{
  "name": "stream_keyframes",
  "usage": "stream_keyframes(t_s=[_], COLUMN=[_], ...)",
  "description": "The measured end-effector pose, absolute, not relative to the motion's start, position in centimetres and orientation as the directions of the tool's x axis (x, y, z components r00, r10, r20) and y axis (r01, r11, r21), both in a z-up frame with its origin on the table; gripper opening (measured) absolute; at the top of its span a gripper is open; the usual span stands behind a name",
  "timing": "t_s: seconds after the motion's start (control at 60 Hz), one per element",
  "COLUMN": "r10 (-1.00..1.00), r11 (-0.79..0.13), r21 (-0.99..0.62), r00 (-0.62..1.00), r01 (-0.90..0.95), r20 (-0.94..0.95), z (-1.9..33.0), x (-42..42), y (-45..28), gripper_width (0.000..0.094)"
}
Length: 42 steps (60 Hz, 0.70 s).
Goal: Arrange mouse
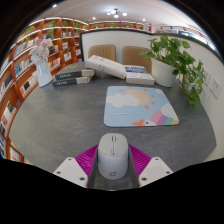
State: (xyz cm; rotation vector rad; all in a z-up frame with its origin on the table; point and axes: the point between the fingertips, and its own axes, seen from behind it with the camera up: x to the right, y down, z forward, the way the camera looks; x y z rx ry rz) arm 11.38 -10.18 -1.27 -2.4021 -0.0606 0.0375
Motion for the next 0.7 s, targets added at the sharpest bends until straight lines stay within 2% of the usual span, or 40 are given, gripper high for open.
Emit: stream_keyframes(t_s=[0.167, 0.3, 0.35, 0.467, 0.567, 0.7], r10=[0.088, 0.105, 0.124, 0.13, 0.11, 0.066], r11=[-0.776, -0.8, -0.799, -0.752, -0.657, -0.53], r21=[-0.628, -0.595, -0.594, -0.65, -0.748, -0.843], r00=[0.996, 0.994, 0.992, 0.991, 0.994, 0.996], r01=[0.063, 0.081, 0.095, 0.106, 0.087, 0.089], r20=[-0.009, -0.006, -0.008, 0.012, 0.019, 0.063], z=[-1.4, -1.2, -0.2, 6.0, 13.9, 22.4], x=[11.5, 11.5, 11.1, 11.1, 11.9, 14.5], y=[-10.6, -11.3, -11.6, -10.5, -6.5, -0.5], gripper_width=[0.0365, 0.0344, 0.0345, 0.0346, 0.0346, 0.0345])
